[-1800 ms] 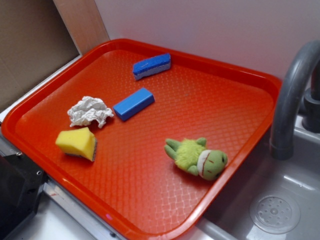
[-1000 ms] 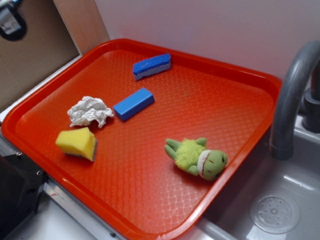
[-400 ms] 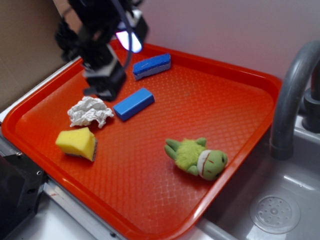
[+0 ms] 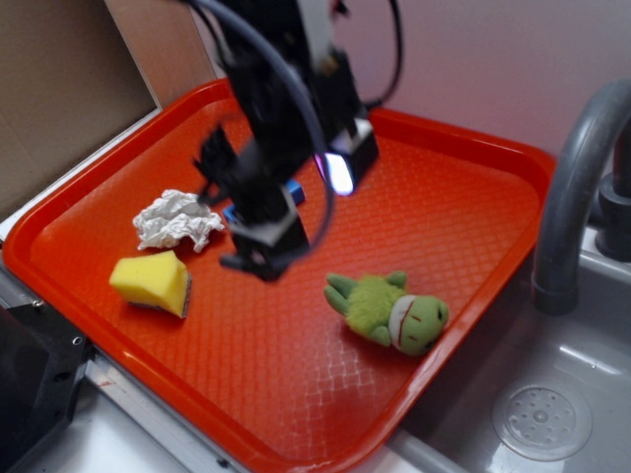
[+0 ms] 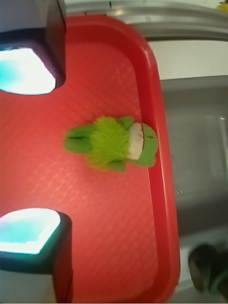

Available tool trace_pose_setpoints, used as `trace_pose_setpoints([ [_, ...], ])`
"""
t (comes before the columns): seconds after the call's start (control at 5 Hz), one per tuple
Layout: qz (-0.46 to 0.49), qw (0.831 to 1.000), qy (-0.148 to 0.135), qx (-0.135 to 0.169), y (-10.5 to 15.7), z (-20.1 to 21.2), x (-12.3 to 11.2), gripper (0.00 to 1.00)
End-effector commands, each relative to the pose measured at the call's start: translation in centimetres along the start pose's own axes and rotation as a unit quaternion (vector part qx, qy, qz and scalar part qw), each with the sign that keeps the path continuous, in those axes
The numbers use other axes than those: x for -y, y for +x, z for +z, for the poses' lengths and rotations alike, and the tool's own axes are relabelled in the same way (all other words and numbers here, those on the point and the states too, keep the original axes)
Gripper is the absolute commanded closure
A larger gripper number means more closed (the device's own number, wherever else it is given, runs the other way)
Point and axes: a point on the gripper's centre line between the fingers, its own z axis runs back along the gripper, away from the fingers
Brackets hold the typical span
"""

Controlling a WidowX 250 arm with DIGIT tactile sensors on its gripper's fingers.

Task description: Grab the green animal.

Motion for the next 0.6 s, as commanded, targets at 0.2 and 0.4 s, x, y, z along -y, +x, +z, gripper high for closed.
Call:
trace_pose_setpoints([
  [0.2,-0.007,0.997,0.012,-0.072,3.0,-4.8,2.1,0.0],
  [0.4,-0.005,0.996,0.009,-0.089,3.2,-6.1,2.1,0.0],
])
